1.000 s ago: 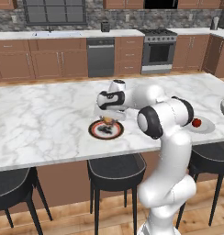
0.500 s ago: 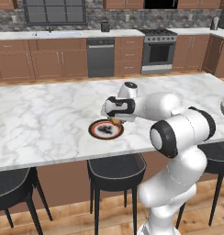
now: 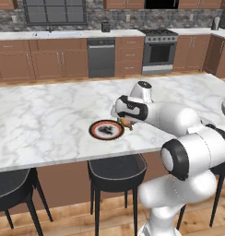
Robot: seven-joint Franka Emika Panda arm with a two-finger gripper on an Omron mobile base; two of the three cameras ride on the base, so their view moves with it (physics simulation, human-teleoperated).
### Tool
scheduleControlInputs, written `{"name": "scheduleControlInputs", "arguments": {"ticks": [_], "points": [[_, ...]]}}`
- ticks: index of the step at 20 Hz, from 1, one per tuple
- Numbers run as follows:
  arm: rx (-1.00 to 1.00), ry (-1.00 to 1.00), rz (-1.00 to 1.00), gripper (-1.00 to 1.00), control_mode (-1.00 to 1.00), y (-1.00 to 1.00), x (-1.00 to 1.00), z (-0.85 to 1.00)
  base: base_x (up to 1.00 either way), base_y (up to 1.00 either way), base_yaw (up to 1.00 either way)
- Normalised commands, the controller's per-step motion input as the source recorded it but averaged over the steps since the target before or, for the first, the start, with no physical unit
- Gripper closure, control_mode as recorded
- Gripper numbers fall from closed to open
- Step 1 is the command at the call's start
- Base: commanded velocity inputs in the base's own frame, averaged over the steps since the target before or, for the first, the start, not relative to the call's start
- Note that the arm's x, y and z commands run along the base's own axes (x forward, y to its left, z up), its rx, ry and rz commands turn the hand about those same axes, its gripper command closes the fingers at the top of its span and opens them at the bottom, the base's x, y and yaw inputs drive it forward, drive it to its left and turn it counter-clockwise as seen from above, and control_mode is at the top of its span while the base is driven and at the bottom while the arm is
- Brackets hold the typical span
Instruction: Pick the chicken drumstick and bell pepper from their plates and place them in the bowl. Then put the bowl in the fridge.
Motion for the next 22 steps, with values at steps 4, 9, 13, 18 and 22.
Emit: {"name": "scheduleControlInputs", "arguments": {"ticks": [4, 9, 13, 18, 22], "points": [[0.0, 0.0, 0.03, 1.0, -1.0, -0.31, -0.53, 0.39, 0.0, 0.0, 0.0], [-0.06, -0.02, 0.01, 1.0, -1.0, -0.22, -0.56, 0.21, 0.0, 0.0, 0.0], [-0.13, -0.17, 0.0, 1.0, -1.0, -0.13, -0.57, 0.0, 0.0, 0.0, 0.0], [-0.1, -0.1, -0.01, 1.0, -1.0, -0.19, -0.46, 0.0, 0.0, 0.0, 0.0], [-0.01, -0.02, 0.0, 1.0, -1.0, -0.17, -0.31, 0.0, 0.0, 0.0, 0.0]]}}
